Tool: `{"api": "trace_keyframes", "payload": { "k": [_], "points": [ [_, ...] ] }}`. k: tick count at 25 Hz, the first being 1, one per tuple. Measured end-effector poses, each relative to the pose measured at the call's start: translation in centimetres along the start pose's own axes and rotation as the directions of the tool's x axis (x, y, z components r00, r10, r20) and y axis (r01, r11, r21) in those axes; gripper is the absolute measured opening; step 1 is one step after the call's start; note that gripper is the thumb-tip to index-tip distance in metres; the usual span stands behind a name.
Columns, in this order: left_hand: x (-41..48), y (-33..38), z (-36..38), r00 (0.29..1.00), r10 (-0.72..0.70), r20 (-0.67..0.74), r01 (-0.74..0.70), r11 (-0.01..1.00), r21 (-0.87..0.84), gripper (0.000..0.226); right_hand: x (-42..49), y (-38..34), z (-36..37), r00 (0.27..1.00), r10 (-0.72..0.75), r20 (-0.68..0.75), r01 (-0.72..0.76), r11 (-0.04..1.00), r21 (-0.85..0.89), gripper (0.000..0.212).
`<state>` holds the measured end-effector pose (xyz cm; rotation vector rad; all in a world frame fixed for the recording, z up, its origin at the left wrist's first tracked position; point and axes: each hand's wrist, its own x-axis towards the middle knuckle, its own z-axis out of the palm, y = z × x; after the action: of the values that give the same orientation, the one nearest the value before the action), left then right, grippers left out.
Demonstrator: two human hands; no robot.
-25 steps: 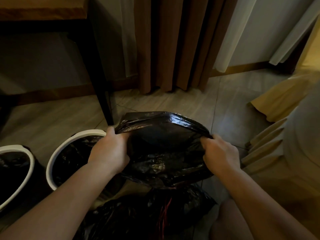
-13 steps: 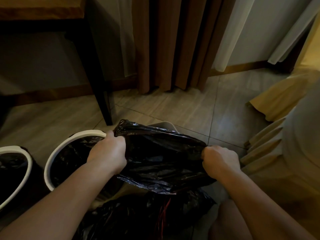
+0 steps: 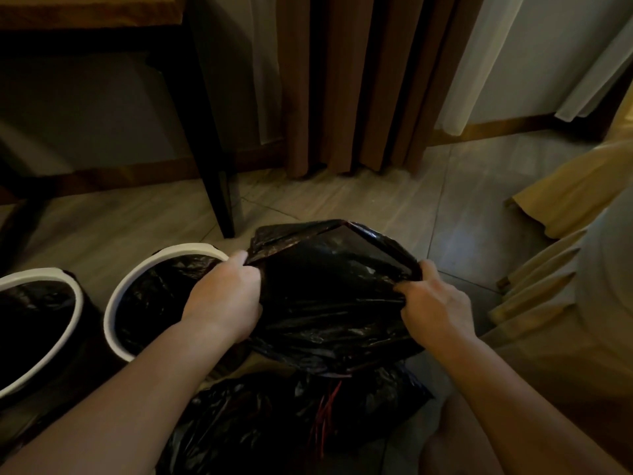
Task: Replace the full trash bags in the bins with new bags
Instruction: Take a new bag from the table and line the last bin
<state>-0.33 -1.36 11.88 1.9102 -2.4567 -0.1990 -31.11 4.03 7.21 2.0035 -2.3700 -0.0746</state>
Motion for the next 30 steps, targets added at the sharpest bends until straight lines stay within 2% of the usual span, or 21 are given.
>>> {"api": "trace_keyframes", "payload": {
  "k": [1, 3, 5, 7, 10, 14, 17, 21, 24, 27, 30],
  "points": [
    [0.1, -0.2, 0.3, 1.0, -0.004, -0.005, 0.004, 1.0, 0.017, 0.002, 0.2, -0.1, 0.2, 1.0, 0.018, 0.023, -0.018, 1.0, 0.004, 0.022],
    [0.3, -0.6, 0.9, 0.998, -0.042, -0.047, 0.044, 0.998, 0.048, 0.013, 0.7, -0.3, 0.4, 0.997, 0.054, 0.056, -0.056, 0.998, 0.03, 0.019],
    [0.6, -1.2, 1.4, 0.992, -0.069, -0.108, 0.078, 0.994, 0.081, 0.022, 0.7, -0.5, 0.5, 0.997, 0.077, 0.025, -0.078, 0.994, 0.071, 0.016],
    [0.6, -1.9, 1.8, 0.988, -0.056, -0.141, 0.074, 0.99, 0.119, 0.019, 0.5, -0.5, 0.5, 0.996, 0.094, -0.011, -0.093, 0.993, 0.077, 0.011],
    [0.9, -2.6, 2.2, 0.997, -0.044, -0.063, 0.052, 0.991, 0.12, 0.008, 0.6, -0.2, 0.4, 0.995, 0.101, 0.012, -0.101, 0.995, 0.023, 0.012],
    [1.7, -2.0, 2.4, 0.995, -0.074, 0.062, 0.067, 0.992, 0.107, 0.027, 1.5, 0.2, 0.2, 0.982, 0.184, 0.043, -0.184, 0.983, -0.008, 0.01],
    [2.1, -1.5, 2.5, 0.986, -0.107, 0.13, 0.098, 0.993, 0.071, 0.034, 1.7, 0.4, 0.0, 0.967, 0.247, 0.06, -0.248, 0.969, 0.012, 0.013],
    [2.6, -1.0, 2.2, 0.969, -0.155, 0.192, 0.154, 0.988, 0.021, 0.033, 1.7, 0.1, -0.3, 0.97, 0.216, 0.11, -0.222, 0.974, 0.05, 0.006],
    [3.3, -1.4, 1.9, 0.965, -0.149, 0.214, 0.161, 0.986, -0.039, 0.029, 1.8, 0.1, -0.2, 0.976, 0.184, 0.118, -0.194, 0.978, 0.075, 0.017],
    [3.9, -2.0, 1.6, 0.976, -0.133, 0.175, 0.146, 0.987, -0.064, 0.032, 1.7, 0.3, -0.1, 0.983, 0.139, 0.118, -0.151, 0.984, 0.098, 0.018],
    [4.4, -3.1, 1.3, 0.99, -0.094, 0.108, 0.104, 0.991, -0.087, 0.026, 2.1, 0.6, -0.6, 0.979, 0.081, 0.188, -0.107, 0.985, 0.132, 0.033]
  ]
}}
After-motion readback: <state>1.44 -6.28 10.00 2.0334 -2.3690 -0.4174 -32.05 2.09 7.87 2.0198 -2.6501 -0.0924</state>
